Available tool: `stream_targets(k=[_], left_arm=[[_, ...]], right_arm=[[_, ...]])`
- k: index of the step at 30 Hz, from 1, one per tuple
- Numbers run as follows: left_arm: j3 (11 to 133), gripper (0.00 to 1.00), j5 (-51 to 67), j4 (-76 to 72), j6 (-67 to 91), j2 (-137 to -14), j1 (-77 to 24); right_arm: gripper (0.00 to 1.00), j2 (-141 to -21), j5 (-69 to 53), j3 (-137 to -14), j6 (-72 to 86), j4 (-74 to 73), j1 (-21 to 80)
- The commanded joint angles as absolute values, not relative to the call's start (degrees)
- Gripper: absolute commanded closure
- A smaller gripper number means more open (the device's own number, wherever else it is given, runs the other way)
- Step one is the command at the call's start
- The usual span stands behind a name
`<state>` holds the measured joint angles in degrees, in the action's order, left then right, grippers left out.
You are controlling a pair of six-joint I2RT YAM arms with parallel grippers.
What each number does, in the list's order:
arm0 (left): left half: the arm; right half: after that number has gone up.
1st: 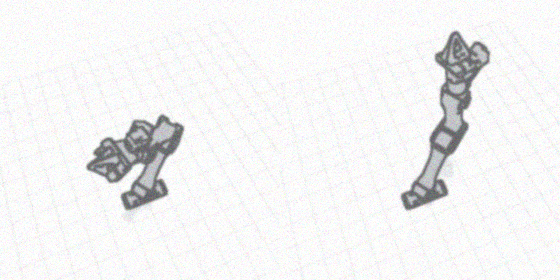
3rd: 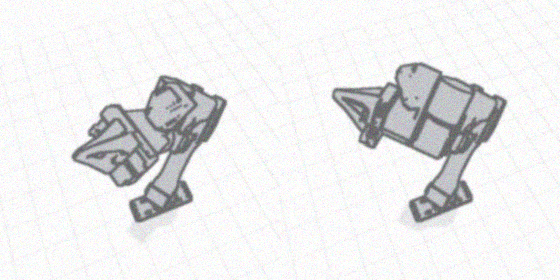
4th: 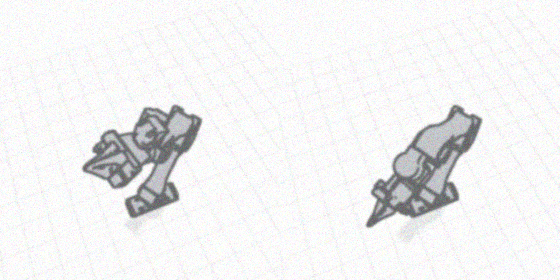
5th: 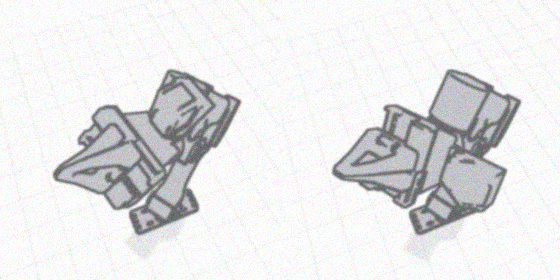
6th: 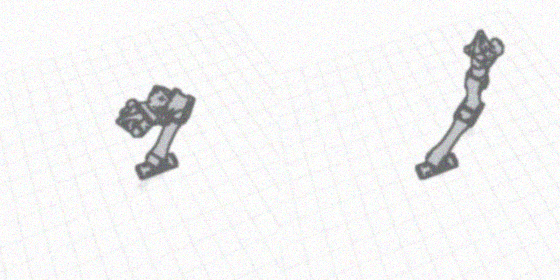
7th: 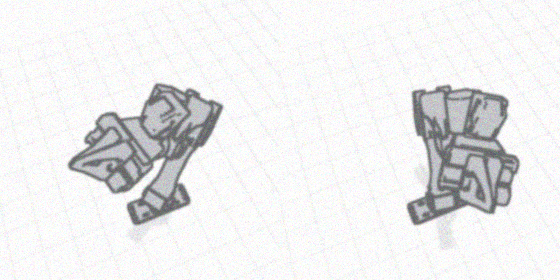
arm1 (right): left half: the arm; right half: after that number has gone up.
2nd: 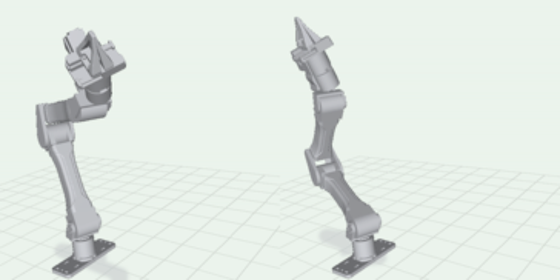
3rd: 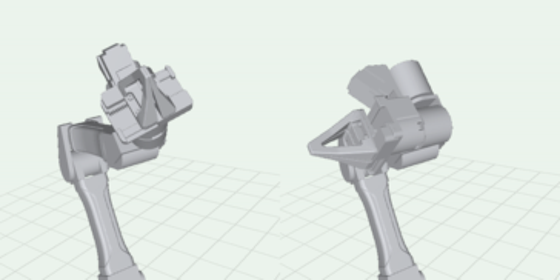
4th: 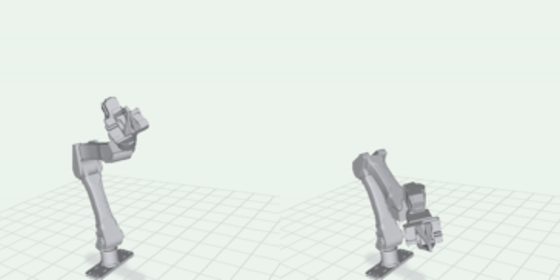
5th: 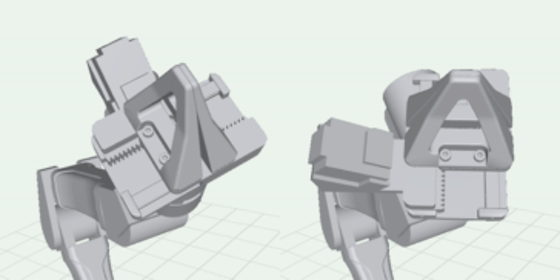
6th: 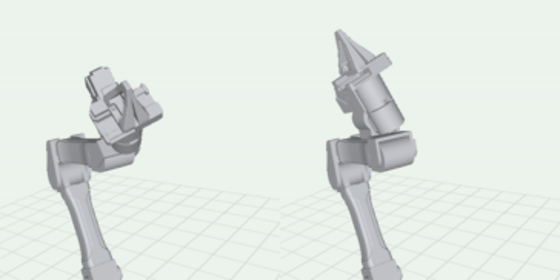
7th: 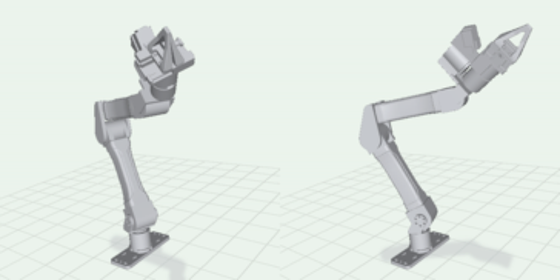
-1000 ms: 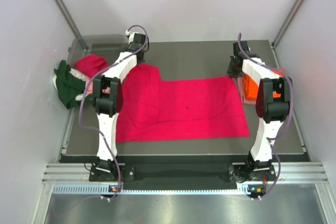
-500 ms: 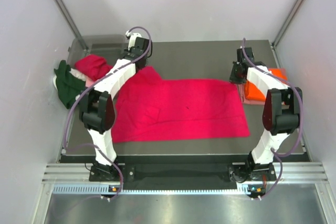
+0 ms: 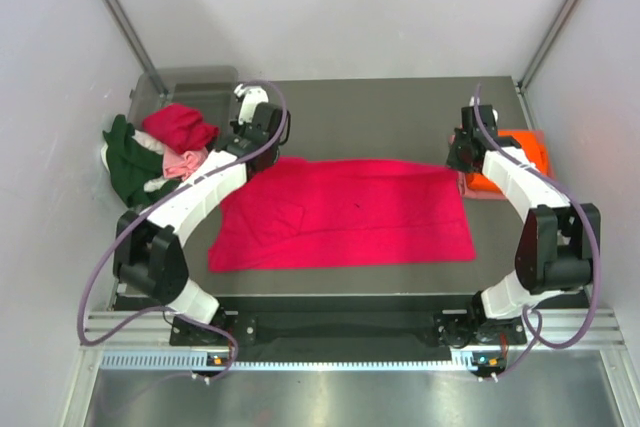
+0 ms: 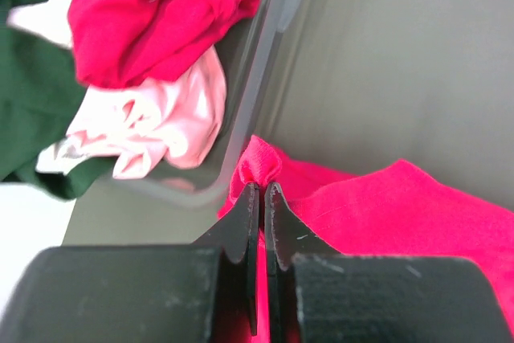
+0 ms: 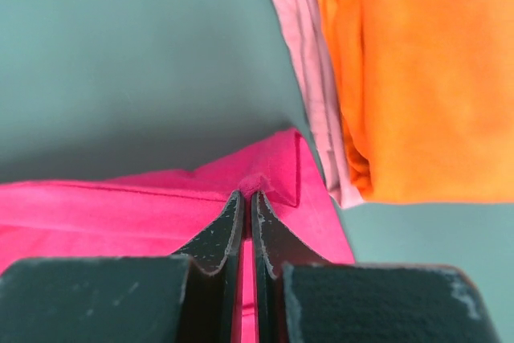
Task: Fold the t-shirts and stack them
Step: Fold the tshirt
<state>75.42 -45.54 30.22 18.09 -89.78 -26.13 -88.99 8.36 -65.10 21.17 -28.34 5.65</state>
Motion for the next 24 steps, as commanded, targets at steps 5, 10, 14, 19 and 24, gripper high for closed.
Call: stream_targets(k=[5,10,14,19,24], left_arm=[[66.7,1.00,-54.3,29.0,22.4,-78.8,-29.1],[63.5,1.00,-58.1,30.8,24.4,-74.5,-31.2],[62.1,1.00,-58.2,34.5,27.8,-71.8,-31.6],[59.7,1.00,-57.7,38.2,31.7,-68.3,-34.4],[59.0,1.00,-59.5,45.4,38.6,-66.0,-36.4]], right_arm=[[1.00,-83.3,12.0,-60.0,22.4,-26.4,6.3],[1.00,-81.3,12.4,-57.1,22.5,-25.9,6.3],[1.00,-80.1,12.6,-55.9,22.7,-25.7,6.3],[1.00,-79.5,12.9,-54.8,22.8,-25.4,6.3],[1.00,-79.5,13.2,-54.7,22.9,-25.3,6.3]])
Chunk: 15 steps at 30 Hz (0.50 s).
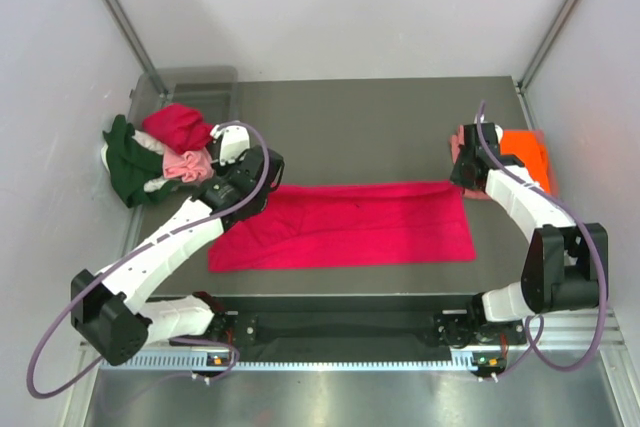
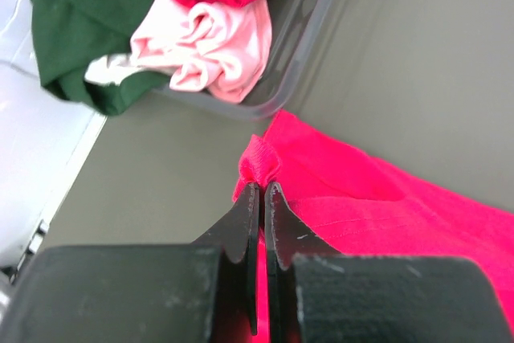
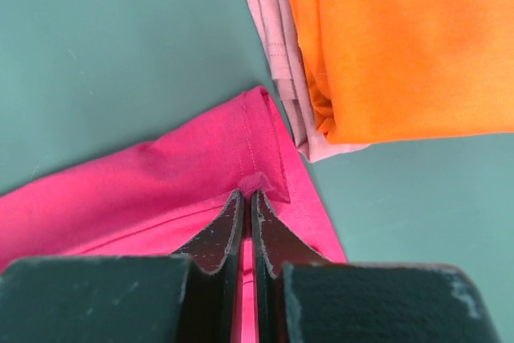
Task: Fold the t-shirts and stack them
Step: Fold the tshirt
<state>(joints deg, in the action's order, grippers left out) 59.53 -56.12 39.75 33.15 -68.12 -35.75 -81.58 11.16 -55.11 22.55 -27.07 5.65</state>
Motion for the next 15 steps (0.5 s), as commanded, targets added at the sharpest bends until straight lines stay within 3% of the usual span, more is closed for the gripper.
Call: stream_targets(k=[1,15], left_arm=[[58.9,1.00,-59.7,46.1,39.3,-65.8,-36.6],[50.1,1.00,-53.4,49.7,47.9,-57.0,-38.7]], right_arm=[[1.00,-79.5,13.4,-54.5,23.2,-25.4,6.3],[1.00,-74.8,14.4,-45.9,27.5,-19.9,6.3]])
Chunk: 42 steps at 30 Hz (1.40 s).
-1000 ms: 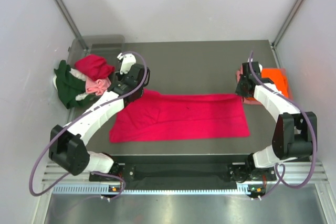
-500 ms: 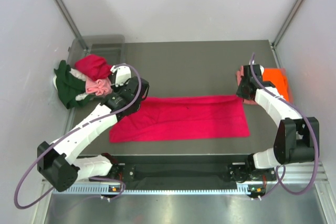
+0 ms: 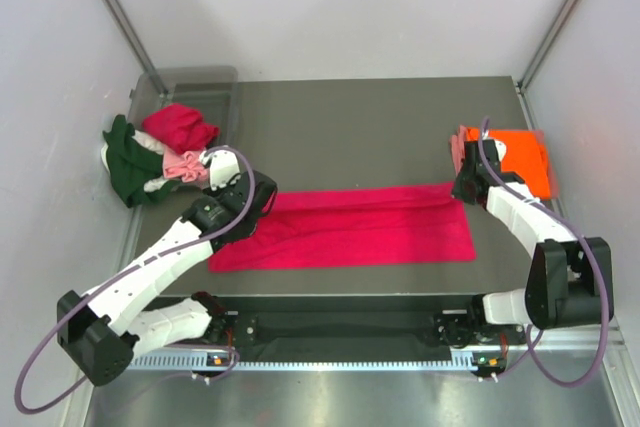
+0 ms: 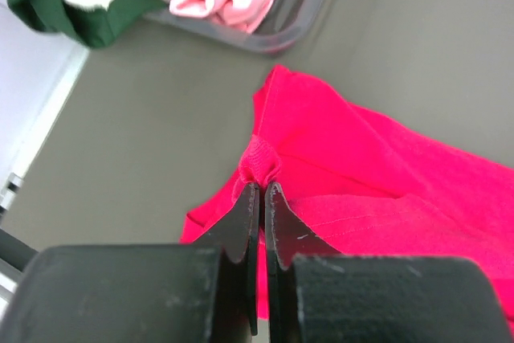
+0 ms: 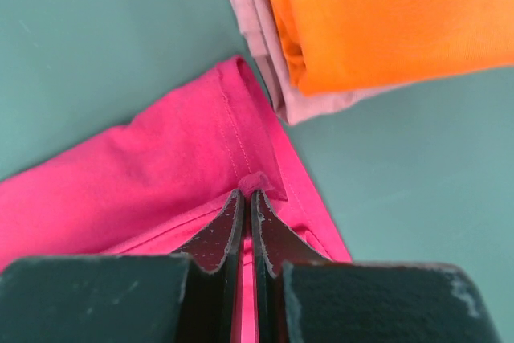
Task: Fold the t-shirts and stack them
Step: Fold the tshirt
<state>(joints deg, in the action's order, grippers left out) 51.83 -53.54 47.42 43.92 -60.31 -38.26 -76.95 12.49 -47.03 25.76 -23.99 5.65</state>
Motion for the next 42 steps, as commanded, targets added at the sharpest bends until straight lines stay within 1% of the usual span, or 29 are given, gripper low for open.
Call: stream_targets(k=[1,9,13,14,16,17,18,19,20,21,22,23,27,31,33,36,38,41,42], left_arm=[[49.6,1.00,-53.3,49.8,48.8,-56.4,-38.7],[43.3,1.00,-46.6,46.9,49.4,-47.9,-38.8],[42.5,1.00,-43.4,46.6,50.1,-44.1,-38.8],[42.1,1.00,-42.8,46.3,50.2,-43.3,-38.8],[41.3,1.00,-41.2,46.1,50.4,-41.0,-38.8],[41.1,0.97,-40.7,46.3,50.5,-40.2,-38.8],[41.0,0.89,-40.1,46.7,51.0,-39.4,-38.8],[41.0,0.67,-39.7,47.5,51.9,-37.5,-38.8],[40.9,0.58,-39.5,47.9,52.5,-36.1,-38.8],[40.5,0.52,-39.5,48.1,53.1,-34.8,-38.8],[40.3,0.38,-39.0,47.8,53.4,-31.8,-38.9],[40.1,0.33,-38.8,47.7,53.4,-30.4,-38.9],[40.0,0.32,-38.9,47.1,52.6,-25.2,-38.8],[40.5,0.22,-41.9,46.8,53.2,-23.6,-38.8],[41.4,0.14,-43.2,47.7,54.0,-23.5,-38.8],[42.2,0.13,-44.1,46.7,53.6,-23.9,-38.8],[42.0,0.12,-43.7,45.2,52.6,-25.7,-38.8],[41.0,0.10,-40.7,40.0,49.5,-31.9,-38.8],[41.2,0.10,-40.1,39.2,48.5,-36.4,-38.8]], right_arm=[[1.00,-74.3,14.3,-45.3,28.2,-19.4,6.3],[1.00,-70.1,15.5,-38.9,31.8,-14.9,6.3],[0.99,-68.8,15.8,-37.4,33.3,-14.1,6.3],[0.99,-68.5,15.9,-36.4,33.4,-13.5,6.3],[0.93,-66.2,16.7,-34.2,34.8,-12.8,6.3],[0.89,-65.1,17.0,-33.3,35.2,-11.6,6.3],[0.77,-64.0,17.7,-32.4,36.0,-11.2,6.2],[0.68,-61.1,18.2,-31.6,36.2,-10.6,6.3],[0.57,-59.4,18.9,-29.4,36.6,-9.1,6.3],[0.45,-57.8,19.3,-28.4,36.8,-8.4,6.3],[0.43,-54.4,19.8,-27.3,37.0,-7.7,6.3],[0.42,-52.9,20.1,-25.9,37.0,-6.8,6.3],[0.41,-47.7,22.0,-24.1,36.5,-5.8,6.3],[0.42,-46.7,20.5,-24.5,35.2,-5.7,6.5],[0.44,-47.1,19.2,-25.2,33.9,-5.5,6.7],[0.47,-48.9,14.7,-26.6,31.7,-4.7,7.0],[0.48,-51.4,10.4,-28.5,30.5,-4.8,7.3],[0.51,-56.2,7.7,-32.5,28.7,-7.5,8.5],[0.51,-58.5,7.6,-33.5,27.5,-8.3,9.4]])
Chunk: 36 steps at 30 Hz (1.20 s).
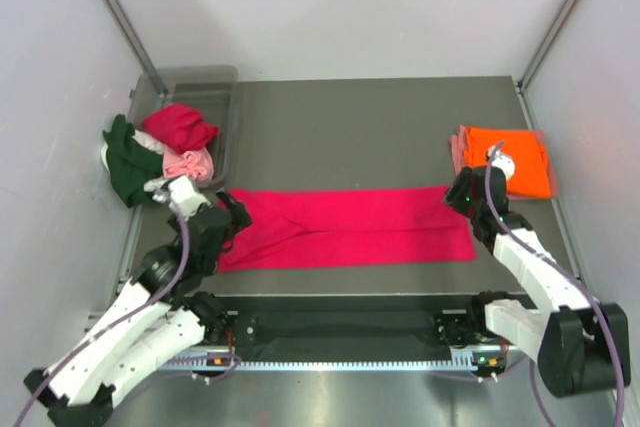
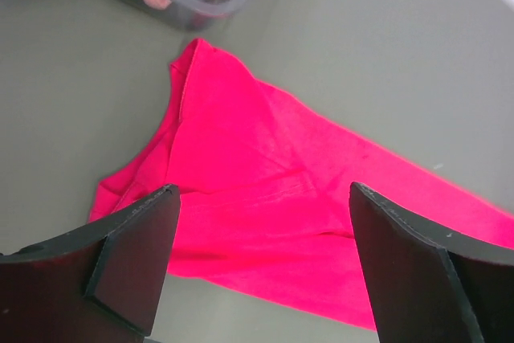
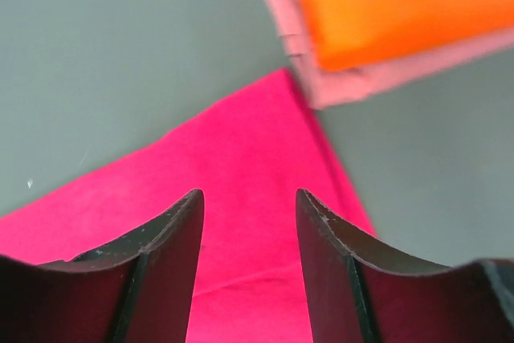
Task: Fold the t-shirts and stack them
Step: Fold the tshirt
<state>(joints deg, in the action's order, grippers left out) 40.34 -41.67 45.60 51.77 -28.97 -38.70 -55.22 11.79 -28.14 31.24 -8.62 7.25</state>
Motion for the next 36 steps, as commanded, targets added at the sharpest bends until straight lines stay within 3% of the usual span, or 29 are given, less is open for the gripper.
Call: stream_targets(k=[1,8,13,17,26,36], left_arm=[[41.8,0.10,-39.7,38.0,47.7,-38.6,-38.8],[50.3,0.13,-35.8,32.6,40.3,-55.2,-37.4],[53.0,0.16,-26.3,29.4,37.5,-66.3,-32.7],[55.7,0.19,-23.9,28.1,37.2,-73.5,-30.8],[57.0,0.27,-17.1,26.6,37.8,-86.7,-21.6],[55.5,0.32,-14.9,25.1,38.8,-95.4,-21.2]], right_arm=[[0.51,-59.7,7.5,-35.6,26.9,-9.1,9.8],[0.54,-71.5,7.9,-45.3,23.3,-18.1,10.6],[0.57,-78.4,10.0,-48.9,25.4,-19.4,10.6],[0.68,-82.7,12.6,-51.5,27.4,-20.4,10.7],[0.64,-88.9,14.9,-53.0,28.5,-20.0,10.7],[0.65,-96.8,15.0,-55.8,30.0,-19.6,9.8]])
